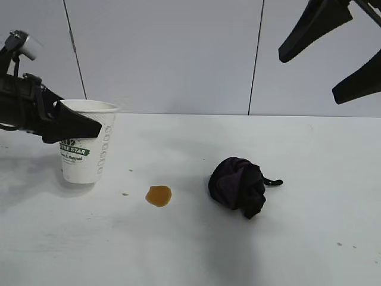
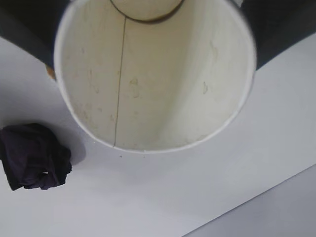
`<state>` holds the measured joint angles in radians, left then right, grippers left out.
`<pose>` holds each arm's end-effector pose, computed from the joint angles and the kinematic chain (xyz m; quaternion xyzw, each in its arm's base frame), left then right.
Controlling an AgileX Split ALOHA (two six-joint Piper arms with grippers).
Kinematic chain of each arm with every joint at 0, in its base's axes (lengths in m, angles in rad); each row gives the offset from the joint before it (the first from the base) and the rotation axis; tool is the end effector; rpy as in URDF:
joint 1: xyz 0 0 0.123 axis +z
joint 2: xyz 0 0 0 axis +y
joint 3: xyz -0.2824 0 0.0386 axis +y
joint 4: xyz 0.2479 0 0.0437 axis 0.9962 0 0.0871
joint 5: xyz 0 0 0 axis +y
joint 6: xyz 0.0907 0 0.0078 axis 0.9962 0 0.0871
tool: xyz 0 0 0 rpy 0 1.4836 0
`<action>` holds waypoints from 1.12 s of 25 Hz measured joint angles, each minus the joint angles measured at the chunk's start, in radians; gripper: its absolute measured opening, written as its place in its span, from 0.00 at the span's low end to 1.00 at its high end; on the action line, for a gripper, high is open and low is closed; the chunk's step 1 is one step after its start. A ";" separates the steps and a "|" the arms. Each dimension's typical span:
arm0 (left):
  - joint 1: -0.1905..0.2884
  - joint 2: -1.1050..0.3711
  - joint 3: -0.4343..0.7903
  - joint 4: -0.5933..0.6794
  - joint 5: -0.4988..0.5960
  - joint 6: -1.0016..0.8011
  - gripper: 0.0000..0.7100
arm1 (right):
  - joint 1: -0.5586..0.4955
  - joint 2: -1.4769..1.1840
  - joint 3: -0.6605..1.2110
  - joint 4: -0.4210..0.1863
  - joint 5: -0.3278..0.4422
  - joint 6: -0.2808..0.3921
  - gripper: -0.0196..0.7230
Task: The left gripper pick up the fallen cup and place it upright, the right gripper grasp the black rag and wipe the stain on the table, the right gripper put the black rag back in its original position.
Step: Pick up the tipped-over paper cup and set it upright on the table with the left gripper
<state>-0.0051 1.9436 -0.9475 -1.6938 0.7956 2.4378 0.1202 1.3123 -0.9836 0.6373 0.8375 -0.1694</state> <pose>0.3553 -0.0664 0.1423 0.4296 0.7514 -0.2147 0.4526 0.2532 0.0712 0.2998 0.0123 0.9326 0.2710 0.2379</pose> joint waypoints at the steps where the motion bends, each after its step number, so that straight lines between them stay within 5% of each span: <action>1: 0.000 0.000 0.000 -0.001 -0.005 0.036 0.78 | 0.000 0.000 0.000 0.000 0.000 0.000 0.79; 7: 0.000 0.000 -0.002 -0.001 -0.009 0.167 0.78 | 0.000 0.000 0.000 -0.001 -0.001 0.000 0.79; 16: 0.000 0.000 -0.002 -0.001 -0.015 0.132 0.92 | 0.000 0.000 0.000 -0.001 -0.018 0.000 0.79; 28: 0.000 0.000 -0.002 0.032 -0.057 0.065 0.94 | 0.000 0.000 0.000 -0.001 -0.023 0.000 0.79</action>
<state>-0.0051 1.9436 -0.9498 -1.6622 0.7386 2.5025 0.1202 1.3123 -0.9836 0.6365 0.8148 -0.1694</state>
